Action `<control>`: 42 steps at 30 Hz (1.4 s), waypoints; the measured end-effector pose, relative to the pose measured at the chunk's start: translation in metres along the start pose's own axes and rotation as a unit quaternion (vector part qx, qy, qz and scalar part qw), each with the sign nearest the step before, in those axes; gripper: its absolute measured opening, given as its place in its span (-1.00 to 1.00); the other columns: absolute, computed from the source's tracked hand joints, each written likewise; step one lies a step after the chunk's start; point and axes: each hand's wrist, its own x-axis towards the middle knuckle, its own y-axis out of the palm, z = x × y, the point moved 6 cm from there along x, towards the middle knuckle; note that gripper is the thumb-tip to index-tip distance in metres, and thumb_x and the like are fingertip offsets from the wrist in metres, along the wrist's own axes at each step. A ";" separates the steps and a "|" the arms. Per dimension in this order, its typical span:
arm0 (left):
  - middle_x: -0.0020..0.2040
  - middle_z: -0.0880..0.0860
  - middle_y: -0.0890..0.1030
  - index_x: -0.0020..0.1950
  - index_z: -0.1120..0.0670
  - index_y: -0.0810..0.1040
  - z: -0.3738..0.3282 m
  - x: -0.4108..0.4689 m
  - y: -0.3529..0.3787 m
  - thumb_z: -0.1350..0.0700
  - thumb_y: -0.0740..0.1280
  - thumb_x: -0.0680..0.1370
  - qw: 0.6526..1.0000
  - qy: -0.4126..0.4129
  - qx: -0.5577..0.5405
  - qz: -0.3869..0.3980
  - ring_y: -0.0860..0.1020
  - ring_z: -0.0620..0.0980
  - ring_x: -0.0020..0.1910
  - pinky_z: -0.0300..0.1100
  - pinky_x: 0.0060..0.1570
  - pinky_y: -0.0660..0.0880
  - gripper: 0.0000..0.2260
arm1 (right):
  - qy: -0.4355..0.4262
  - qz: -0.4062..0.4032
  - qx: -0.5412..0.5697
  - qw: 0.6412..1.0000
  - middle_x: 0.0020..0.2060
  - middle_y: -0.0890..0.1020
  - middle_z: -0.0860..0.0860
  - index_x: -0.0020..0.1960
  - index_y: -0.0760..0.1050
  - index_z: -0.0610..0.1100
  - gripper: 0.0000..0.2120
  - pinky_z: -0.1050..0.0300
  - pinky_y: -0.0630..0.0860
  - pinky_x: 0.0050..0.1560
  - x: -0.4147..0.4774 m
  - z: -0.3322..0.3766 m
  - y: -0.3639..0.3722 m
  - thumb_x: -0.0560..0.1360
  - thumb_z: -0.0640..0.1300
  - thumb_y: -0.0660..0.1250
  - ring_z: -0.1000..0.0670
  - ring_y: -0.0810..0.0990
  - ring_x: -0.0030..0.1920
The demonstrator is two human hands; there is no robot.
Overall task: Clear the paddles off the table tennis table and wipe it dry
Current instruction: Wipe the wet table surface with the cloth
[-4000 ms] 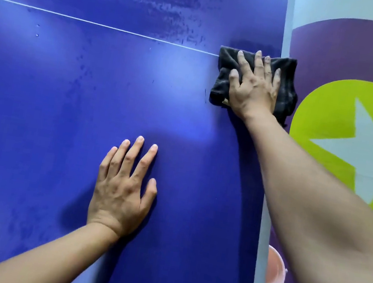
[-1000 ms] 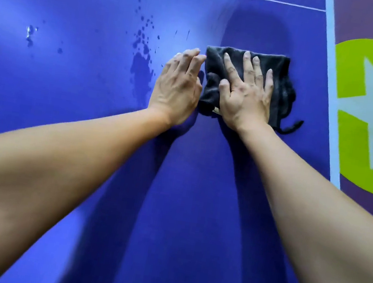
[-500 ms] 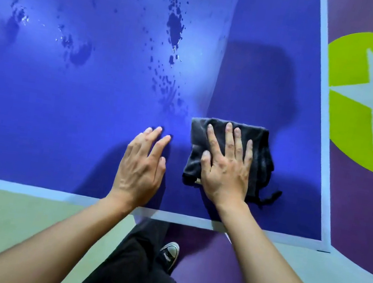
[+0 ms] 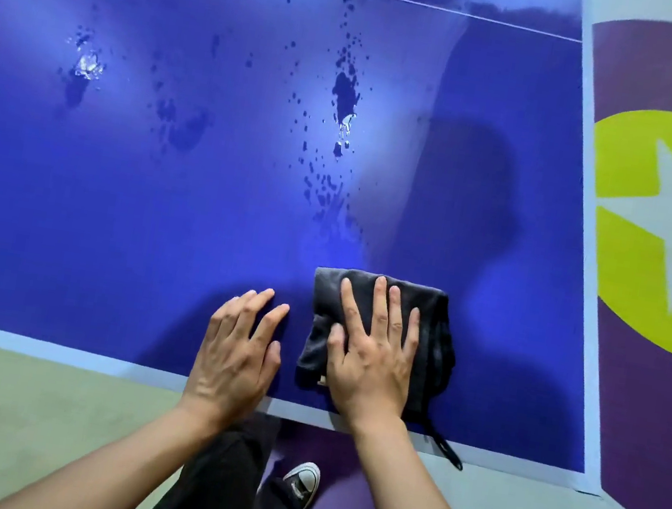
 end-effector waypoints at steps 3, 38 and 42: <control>0.58 0.17 0.31 0.56 0.10 0.36 0.013 0.036 -0.001 0.04 0.14 0.60 1.000 -0.004 0.010 0.002 0.29 0.20 0.54 0.15 0.50 0.23 -0.48 | 0.011 -0.005 -0.003 1.000 0.64 0.16 -0.08 0.63 0.18 0.18 -0.43 -0.28 0.00 0.60 0.052 0.001 0.005 0.62 0.15 0.11 -0.07 0.03 0.65; 0.60 0.18 0.26 0.59 0.11 0.32 0.129 0.329 -0.009 0.06 0.13 0.62 0.999 0.002 0.014 -0.040 0.21 0.19 0.59 0.10 0.54 0.16 -0.49 | -0.029 0.078 -0.032 0.996 0.67 0.02 -0.04 0.63 0.05 0.28 -0.47 -0.16 -0.22 0.61 0.547 0.022 0.043 0.66 0.18 -0.03 -0.03 -0.06 0.66; 0.57 0.20 0.32 0.55 0.11 0.37 0.129 0.330 -0.009 0.03 0.10 0.63 0.999 0.001 -0.008 -0.053 0.26 0.22 0.56 0.09 0.52 0.17 -0.51 | -0.059 0.067 -0.039 0.995 0.67 0.04 -0.04 0.63 0.05 0.28 -0.47 -0.17 -0.19 0.61 0.480 0.063 0.049 0.66 0.18 -0.04 -0.03 -0.03 0.66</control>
